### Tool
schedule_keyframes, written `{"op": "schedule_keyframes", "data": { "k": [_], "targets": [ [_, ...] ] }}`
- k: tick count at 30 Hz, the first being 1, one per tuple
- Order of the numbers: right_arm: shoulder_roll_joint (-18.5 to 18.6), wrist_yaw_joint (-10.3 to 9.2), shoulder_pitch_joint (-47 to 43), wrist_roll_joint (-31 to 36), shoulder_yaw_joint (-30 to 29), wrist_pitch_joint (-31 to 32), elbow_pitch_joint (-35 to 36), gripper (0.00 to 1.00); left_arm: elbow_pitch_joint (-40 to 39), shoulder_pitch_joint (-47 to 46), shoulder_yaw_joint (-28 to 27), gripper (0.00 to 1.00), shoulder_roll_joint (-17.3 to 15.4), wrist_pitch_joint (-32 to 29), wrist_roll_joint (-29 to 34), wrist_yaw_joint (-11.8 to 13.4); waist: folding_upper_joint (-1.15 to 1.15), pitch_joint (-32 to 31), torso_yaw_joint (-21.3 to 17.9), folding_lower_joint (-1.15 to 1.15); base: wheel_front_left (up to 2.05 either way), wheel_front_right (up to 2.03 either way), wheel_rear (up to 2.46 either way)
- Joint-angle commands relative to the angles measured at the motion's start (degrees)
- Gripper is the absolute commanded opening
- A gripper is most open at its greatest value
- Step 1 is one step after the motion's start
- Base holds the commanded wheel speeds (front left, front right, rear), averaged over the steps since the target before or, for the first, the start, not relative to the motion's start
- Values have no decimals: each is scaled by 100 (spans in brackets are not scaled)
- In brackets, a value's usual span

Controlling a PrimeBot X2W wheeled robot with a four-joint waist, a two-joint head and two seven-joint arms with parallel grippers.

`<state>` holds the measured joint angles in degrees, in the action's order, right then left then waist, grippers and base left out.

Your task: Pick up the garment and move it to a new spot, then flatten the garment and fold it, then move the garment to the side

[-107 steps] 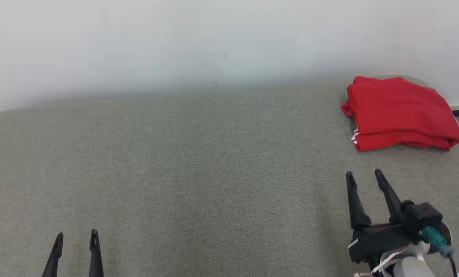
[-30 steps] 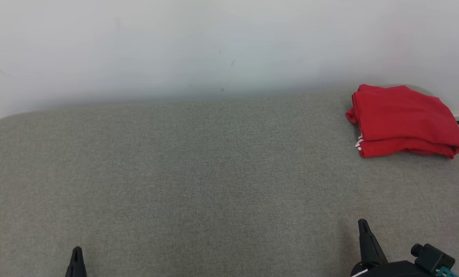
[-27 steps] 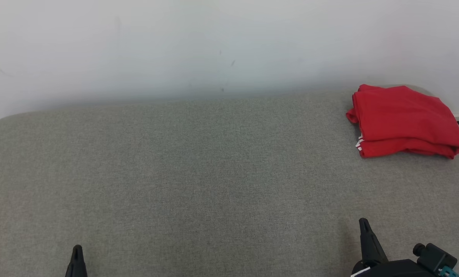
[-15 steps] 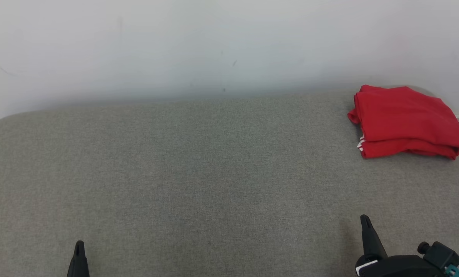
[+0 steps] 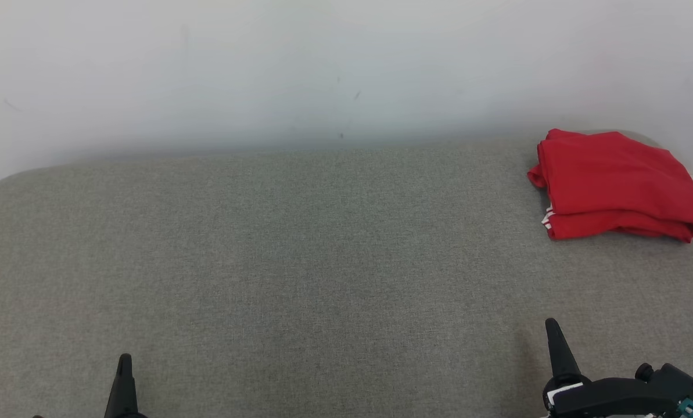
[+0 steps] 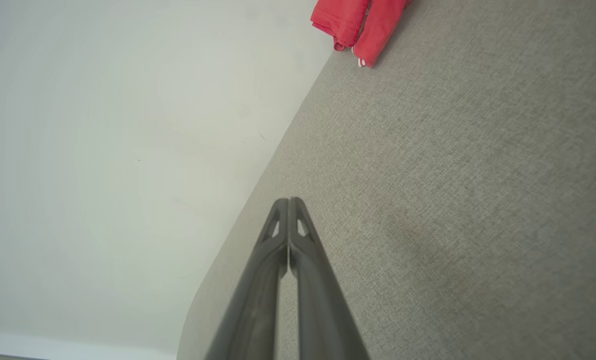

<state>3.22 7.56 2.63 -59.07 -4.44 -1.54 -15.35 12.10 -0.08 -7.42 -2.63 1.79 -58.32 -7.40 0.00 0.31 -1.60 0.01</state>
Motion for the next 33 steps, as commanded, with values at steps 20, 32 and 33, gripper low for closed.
{"op": "schedule_keyframes", "data": {
  "k": [20, 32, 33],
  "targets": [
    [-20, -8, 202, -1250, -88, 303, 100, 0, 45, -310, 33, 0, -31, -319, -1274, -10, 0, -4, 47, -1, 0, 0, 0],
    [-27, -9, 258, -1926, -130, 468, 114, 0, 94, -428, 50, 0, -33, -486, -1959, -12, 0, -7, 79, -1, 0, 0, 0],
    [-28, -10, 262, -1967, -133, 478, 115, 0, 97, -431, 52, 0, -33, -499, -2010, -12, 0, -7, 81, -1, 0, 0, 0]
  ]
}}
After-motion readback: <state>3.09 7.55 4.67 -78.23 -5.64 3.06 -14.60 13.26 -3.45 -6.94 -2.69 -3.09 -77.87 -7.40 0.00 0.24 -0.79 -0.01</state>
